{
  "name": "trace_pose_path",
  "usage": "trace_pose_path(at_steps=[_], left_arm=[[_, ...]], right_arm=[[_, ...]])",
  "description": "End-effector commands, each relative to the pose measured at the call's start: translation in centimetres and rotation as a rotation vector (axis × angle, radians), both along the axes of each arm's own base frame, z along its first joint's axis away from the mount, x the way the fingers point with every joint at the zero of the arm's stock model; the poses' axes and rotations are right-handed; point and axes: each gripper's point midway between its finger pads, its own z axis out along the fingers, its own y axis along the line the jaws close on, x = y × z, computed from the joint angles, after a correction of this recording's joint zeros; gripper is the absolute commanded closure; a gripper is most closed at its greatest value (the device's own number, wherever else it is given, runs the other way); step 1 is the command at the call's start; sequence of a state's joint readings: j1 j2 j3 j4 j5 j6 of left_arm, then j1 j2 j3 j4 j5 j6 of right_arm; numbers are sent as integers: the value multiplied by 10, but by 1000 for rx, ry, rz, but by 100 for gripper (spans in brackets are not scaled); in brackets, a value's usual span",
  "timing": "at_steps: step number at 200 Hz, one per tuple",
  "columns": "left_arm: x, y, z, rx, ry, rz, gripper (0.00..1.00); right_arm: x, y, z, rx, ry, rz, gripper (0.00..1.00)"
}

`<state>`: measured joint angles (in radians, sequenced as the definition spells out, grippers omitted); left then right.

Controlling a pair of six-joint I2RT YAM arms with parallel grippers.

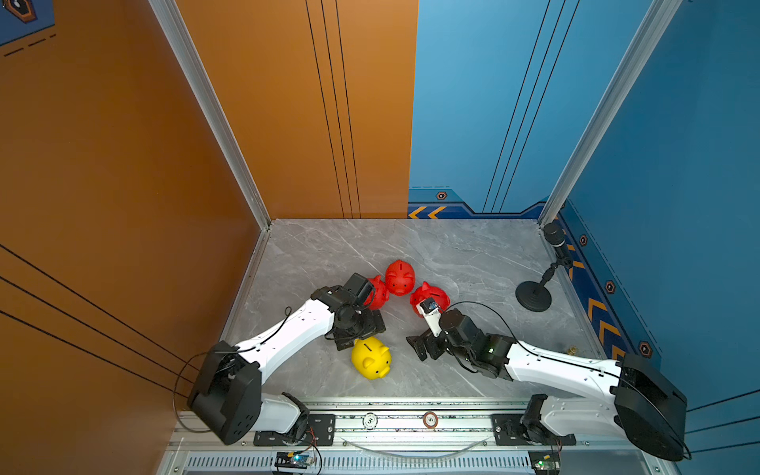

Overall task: Open piggy banks
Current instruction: Adjust the piggy bank at the center of the board.

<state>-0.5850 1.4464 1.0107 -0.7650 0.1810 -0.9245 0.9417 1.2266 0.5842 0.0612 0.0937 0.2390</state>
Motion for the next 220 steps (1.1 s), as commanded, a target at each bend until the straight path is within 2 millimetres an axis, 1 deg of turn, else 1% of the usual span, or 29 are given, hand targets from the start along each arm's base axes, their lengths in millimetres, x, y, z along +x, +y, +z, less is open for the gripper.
trace_pose_path(at_steps=[1, 9, 25, 34, 50, 61, 90, 115, 126, 128, 132, 159, 173, 197, 210, 220], left_arm=[[34, -37, 21, -71, -100, -85, 2], [41, -41, 23, -70, -109, -92, 2], [49, -41, 26, -56, -129, -89, 2], [51, -41, 27, -53, -140, -94, 2], [45, -35, 26, -36, -136, -101, 2], [38, -28, 26, -14, -133, -109, 2], [16, -3, 25, 50, -136, -127, 2], [-1, 22, 28, 128, -148, -125, 2], [-5, 27, 35, 133, -167, -133, 2], [-10, 31, 28, 146, -149, -138, 2], [-14, 35, 26, 155, -142, -143, 2], [-29, 48, 27, 200, -119, -184, 2], [-33, 52, 28, 222, -112, -204, 2], [-38, 55, 32, 246, -115, -221, 2], [-41, 53, 34, 255, -118, -238, 2], [-42, 51, 34, 272, -120, -256, 2]], right_arm=[[-1, -21, -6, -20, 8, -87, 0], [-2, -26, -7, -29, 10, -108, 0], [-3, -36, -12, -43, 23, -152, 0], [-5, -37, -15, -43, 31, -158, 0], [-8, -35, -18, -36, 38, -156, 0], [-12, -30, -19, -33, 34, -143, 0], [-21, -8, -19, -21, 21, -85, 0], [-28, 12, -23, -13, 27, -45, 0], [-31, 23, -24, -11, 31, -28, 0], [-31, 24, -25, -11, 32, -27, 0], [-33, 28, -26, -12, 33, -18, 0], [-40, 54, -25, 8, 34, 23, 0], [-43, 65, -23, 21, 35, 40, 0], [-44, 73, -22, 41, 40, 51, 0], [-43, 69, -22, 32, 33, 44, 0], [-40, 61, -24, 12, 29, 29, 0]])
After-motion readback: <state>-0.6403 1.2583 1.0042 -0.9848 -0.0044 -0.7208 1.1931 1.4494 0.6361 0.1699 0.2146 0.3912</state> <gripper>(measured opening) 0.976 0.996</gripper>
